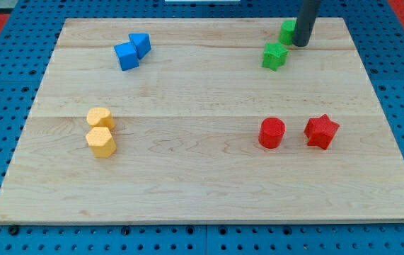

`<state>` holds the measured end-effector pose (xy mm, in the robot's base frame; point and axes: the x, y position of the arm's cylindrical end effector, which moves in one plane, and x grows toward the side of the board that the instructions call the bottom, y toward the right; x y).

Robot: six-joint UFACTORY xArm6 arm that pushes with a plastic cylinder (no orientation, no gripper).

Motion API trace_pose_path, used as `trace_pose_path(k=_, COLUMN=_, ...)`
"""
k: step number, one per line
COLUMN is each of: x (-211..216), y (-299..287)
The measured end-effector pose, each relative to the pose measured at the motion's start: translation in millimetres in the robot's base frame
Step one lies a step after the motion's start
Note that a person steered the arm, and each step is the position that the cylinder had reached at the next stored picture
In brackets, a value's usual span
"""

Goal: Move the green circle towards the top center

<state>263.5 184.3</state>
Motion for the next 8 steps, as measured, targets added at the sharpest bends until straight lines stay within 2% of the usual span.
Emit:
trace_pose_path(k=1, x=0, y=3)
trace_pose_path(k=3, x=-11, y=52)
trace_pose_path(k=4, x=-30, y=52)
trace_pose_path(k=5, x=-30, y=52)
trace_pose_path(k=6, x=-30, y=47)
trace_pose_path(k=8, x=-32, y=-41)
